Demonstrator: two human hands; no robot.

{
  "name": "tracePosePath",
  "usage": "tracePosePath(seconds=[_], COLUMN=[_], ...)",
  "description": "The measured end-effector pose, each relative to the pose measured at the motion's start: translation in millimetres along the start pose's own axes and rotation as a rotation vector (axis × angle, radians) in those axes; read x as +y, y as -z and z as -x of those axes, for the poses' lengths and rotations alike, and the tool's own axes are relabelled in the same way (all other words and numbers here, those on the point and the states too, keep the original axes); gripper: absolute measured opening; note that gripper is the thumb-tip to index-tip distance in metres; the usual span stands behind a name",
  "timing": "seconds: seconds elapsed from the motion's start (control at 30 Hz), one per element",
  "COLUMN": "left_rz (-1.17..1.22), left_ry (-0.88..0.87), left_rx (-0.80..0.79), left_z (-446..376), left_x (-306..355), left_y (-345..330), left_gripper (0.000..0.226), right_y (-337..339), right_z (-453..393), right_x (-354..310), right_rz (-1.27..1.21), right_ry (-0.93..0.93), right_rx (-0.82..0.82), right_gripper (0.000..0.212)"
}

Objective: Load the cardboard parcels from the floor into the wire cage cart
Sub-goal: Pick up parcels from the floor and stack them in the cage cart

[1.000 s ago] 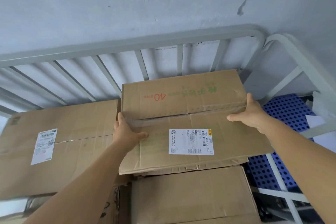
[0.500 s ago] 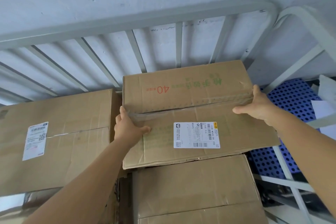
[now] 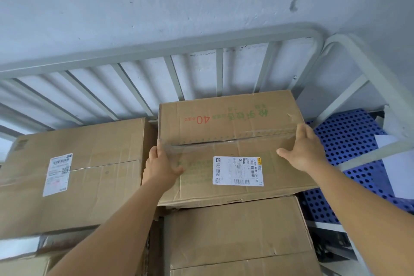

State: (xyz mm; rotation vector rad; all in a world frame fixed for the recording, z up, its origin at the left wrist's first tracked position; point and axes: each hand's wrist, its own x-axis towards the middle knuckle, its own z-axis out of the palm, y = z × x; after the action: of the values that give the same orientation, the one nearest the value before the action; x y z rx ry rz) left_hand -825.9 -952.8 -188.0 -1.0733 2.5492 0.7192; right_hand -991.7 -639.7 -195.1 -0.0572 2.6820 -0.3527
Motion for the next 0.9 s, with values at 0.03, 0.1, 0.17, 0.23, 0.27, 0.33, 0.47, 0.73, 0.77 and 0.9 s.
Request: tracePosePath(seconds=[0.03, 0.1, 0.17, 0.23, 0.27, 0.33, 0.47, 0.73, 0.77, 0.9], left_rz=[-0.032, -0.092, -0.146, -0.186, -0.201, -0.214, -0.246, -0.197, -0.193, -0.156], left_ry=[-0.025, -0.077, -0.128, -0.17, -0.185, -0.212, -0.266, -0.277, -0.27, -0.196], left_rx=[-0.009, -0.022, -0.018, -0.015, -0.018, -0.026, -0.004, 0.089, 0.103, 0.175], left_z=[6, 21, 38, 58, 68, 91, 137, 226, 237, 282], left_x=[0, 0, 2, 3, 3, -1, -18, -87, -98, -148], left_y=[3, 11, 20, 30, 34, 44, 66, 121, 129, 154], left_gripper=[0.103, 0.099, 0.095, 0.092, 0.091, 0.089, 0.083, 0.079, 0.079, 0.079], right_y=[-1, -1, 2, 6, 7, 12, 21, 27, 25, 11], right_z=[10, 34, 59, 86, 99, 126, 185, 302, 315, 365], right_x=[-2, -9, -16, -24, -27, -33, -53, -116, -126, -165], right_rz=[0.018, 0.038, 0.053, 0.078, 0.089, 0.1, 0.103, 0.143, 0.135, 0.124], right_ry=[0.023, 0.059, 0.085, 0.122, 0.143, 0.182, 0.258, 0.444, 0.472, 0.584], right_rx=[0.014, 0.006, -0.02, -0.038, -0.039, -0.031, -0.022, 0.022, 0.028, -0.002], right_gripper=[0.103, 0.101, 0.098, 0.095, 0.095, 0.093, 0.091, 0.083, 0.083, 0.083])
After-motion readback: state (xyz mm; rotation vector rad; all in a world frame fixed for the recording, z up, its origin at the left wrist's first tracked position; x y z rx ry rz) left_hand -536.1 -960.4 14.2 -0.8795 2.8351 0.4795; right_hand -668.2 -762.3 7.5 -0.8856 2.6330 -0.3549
